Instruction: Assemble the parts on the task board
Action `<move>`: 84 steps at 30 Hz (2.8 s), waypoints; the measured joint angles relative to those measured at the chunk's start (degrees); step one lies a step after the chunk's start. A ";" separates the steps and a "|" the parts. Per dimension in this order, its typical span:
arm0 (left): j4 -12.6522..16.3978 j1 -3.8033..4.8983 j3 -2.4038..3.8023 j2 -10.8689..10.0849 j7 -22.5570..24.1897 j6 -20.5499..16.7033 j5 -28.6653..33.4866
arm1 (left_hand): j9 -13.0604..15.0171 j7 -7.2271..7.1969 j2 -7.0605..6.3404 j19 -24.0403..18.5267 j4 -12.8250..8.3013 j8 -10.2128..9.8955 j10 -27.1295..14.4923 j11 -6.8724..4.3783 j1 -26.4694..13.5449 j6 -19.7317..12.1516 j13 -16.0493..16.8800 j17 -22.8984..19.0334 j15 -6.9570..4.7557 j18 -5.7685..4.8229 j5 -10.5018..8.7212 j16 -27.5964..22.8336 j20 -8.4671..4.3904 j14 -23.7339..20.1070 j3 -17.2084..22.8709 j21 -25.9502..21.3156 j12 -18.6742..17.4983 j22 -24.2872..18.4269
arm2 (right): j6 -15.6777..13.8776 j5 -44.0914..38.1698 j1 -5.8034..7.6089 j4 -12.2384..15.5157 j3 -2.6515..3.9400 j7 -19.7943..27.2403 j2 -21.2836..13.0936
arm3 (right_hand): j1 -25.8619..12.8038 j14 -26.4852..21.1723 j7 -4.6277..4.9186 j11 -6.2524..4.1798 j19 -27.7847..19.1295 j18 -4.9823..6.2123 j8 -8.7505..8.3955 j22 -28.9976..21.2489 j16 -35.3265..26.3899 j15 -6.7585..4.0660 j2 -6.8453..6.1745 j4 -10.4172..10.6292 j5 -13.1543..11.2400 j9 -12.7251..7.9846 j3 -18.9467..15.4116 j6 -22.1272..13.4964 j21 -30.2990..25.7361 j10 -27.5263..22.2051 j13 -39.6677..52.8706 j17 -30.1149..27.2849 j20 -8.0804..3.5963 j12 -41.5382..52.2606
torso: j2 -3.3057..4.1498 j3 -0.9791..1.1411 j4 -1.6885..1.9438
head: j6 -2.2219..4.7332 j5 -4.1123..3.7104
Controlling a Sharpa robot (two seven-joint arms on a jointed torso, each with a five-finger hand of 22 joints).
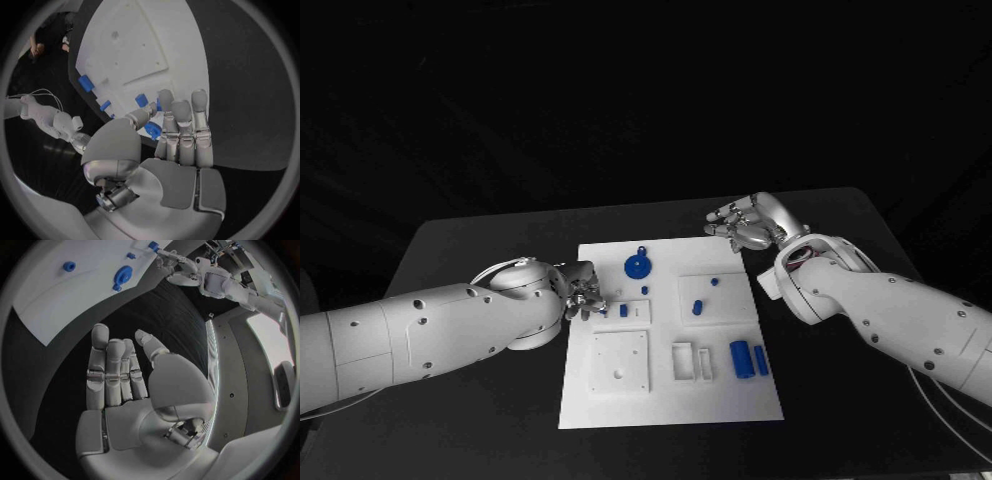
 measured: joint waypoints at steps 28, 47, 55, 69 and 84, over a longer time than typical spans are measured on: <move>1.76 -1.40 -0.04 -1.50 -0.46 -5.81 3.07 | -0.20 -0.01 0.00 0.42 -0.01 0.22 0.62 -0.21 0.00 0.01 0.01 0.05 -0.29 0.00 0.15 0.22 0.01 0.35 -0.01 0.00 0.00 -0.02 | 0.01 0.02 -0.12 -0.04 0.00 0.04 -0.12 | 0.00 0.00 0.00 0.00 0.00 0.00 0.00 -0.01 0.00 0.00 0.00 0.00 -0.04 0.00 0.00 0.00 0.00 0.00 0.00 -0.01 0.00 0.00 | 0.00 -0.02 0.00 | -0.21 0.00; 1.36 -2.11 -0.04 -1.06 0.18 -7.55 2.84 | -0.47 -0.05 0.00 0.42 0.16 -0.01 0.71 -0.10 0.00 0.05 0.01 0.07 -0.21 0.00 0.17 0.22 0.02 0.41 0.16 0.00 0.00 -0.03 | 0.01 0.02 -0.13 -0.09 0.00 0.05 -0.12 | 0.00 0.00 0.00 0.00 0.00 0.00 0.00 -0.02 0.00 0.00 0.00 0.00 -0.04 0.00 0.00 0.00 0.00 0.00 0.00 -0.02 0.00 0.00 | 0.00 -0.01 -0.01 | -0.27 -0.10; 1.39 -2.09 0.00 -1.07 0.20 -7.02 2.71 | -0.48 -0.11 0.00 0.42 0.16 -0.11 0.71 -0.09 0.00 0.12 0.01 0.06 -0.20 0.00 0.17 0.22 0.02 0.41 0.16 0.00 0.00 -0.03 | 0.02 0.03 -0.13 -0.09 0.00 0.05 -0.11 | 0.00 0.00 0.00 0.00 0.00 0.00 0.00 -0.02 0.00 0.00 0.00 0.00 -0.04 0.00 0.00 0.00 0.00 0.00 0.00 -0.02 0.00 0.00 | 0.00 -0.01 0.00 | -0.31 -0.05; 1.33 -1.96 0.13 -1.13 -0.07 -4.91 2.58 | -0.55 -0.16 0.00 0.42 0.16 -0.34 0.72 -0.07 0.00 0.16 0.07 0.06 -0.19 0.00 0.15 0.22 0.01 0.41 0.15 0.00 0.00 -0.04 | 0.05 0.03 -0.14 -0.11 0.00 0.05 -0.11 | 0.00 0.00 0.00 0.00 0.00 0.00 0.00 -0.02 0.00 0.00 0.00 0.00 -0.04 0.00 0.00 0.00 0.00 0.00 0.00 -0.02 0.00 0.00 | -0.01 -0.02 -0.01 | -0.34 -0.02; 1.10 -1.90 0.19 -0.96 -0.24 -4.11 2.31 | -0.40 -0.17 0.00 0.42 0.15 -0.10 0.81 0.02 0.00 0.17 0.13 0.06 -0.19 0.00 0.16 0.22 0.02 0.41 0.15 0.00 0.00 0.00 | 0.06 0.05 -0.14 -0.12 0.00 0.06 -0.14 | 0.00 0.00 0.00 0.00 0.00 0.00 0.00 -0.02 0.00 0.00 0.00 0.00 -0.04 0.00 -0.01 0.00 0.00 0.00 0.00 -0.03 0.00 0.00 | 0.00 -0.02 0.00 | -0.33 -0.07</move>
